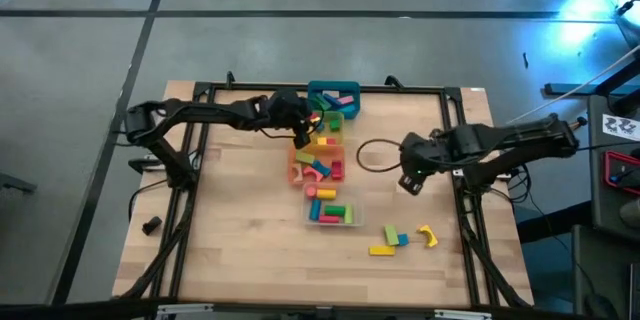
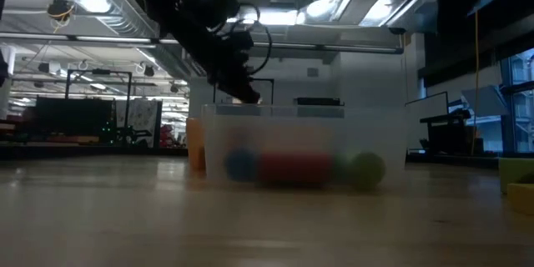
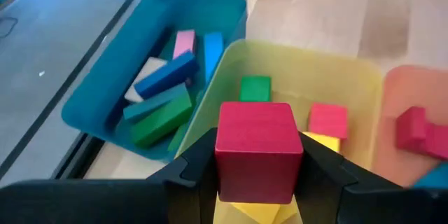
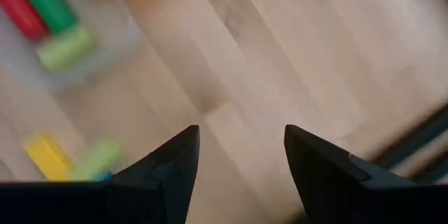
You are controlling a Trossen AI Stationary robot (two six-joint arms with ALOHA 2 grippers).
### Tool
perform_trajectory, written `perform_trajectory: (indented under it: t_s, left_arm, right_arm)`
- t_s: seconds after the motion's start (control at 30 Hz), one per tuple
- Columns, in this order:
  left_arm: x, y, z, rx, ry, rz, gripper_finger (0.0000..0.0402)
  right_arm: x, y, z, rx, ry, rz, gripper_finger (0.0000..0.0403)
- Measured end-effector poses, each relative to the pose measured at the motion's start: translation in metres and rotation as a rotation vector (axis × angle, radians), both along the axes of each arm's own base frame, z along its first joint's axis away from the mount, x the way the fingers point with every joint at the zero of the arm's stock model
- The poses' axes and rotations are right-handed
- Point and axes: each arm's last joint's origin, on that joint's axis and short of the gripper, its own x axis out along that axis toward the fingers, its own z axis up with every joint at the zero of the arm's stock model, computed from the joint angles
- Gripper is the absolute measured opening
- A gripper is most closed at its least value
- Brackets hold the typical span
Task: Sort blocks by size
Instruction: Put the red square block into the orange bin, then put the light green arch block into the orange bin
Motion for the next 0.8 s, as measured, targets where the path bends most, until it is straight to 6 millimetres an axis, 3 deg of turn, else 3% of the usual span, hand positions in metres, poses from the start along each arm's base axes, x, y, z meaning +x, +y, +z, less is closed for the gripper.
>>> perform_trajectory:
  t_s: [0.13, 0.27, 0.53, 0.8]
  left_arm:
    - [0.003, 0.006, -0.013, 0.006, 0.038, -0.005, 0.0134]
    - [0.007, 0.01, -0.02, 0.007, 0.03, 0.005, 0.015]
    - [0.009, 0.012, -0.023, 0.01, 0.025, 0.019, 0.0193]
    - [0.009, 0.011, -0.023, 0.014, 0.026, 0.015, 0.0209]
  right_arm:
    - [0.003, 0.002, -0.024, 0.142, -0.155, -0.205, 0.0211]
    - [0.014, 0.008, -0.045, 0.287, -0.208, -0.22, 0.0211]
    - [0.035, 0.017, -0.082, 0.419, -0.153, -0.24, 0.0211]
    - [0.041, 0.042, -0.098, 0.457, -0.083, -0.324, 0.0211]
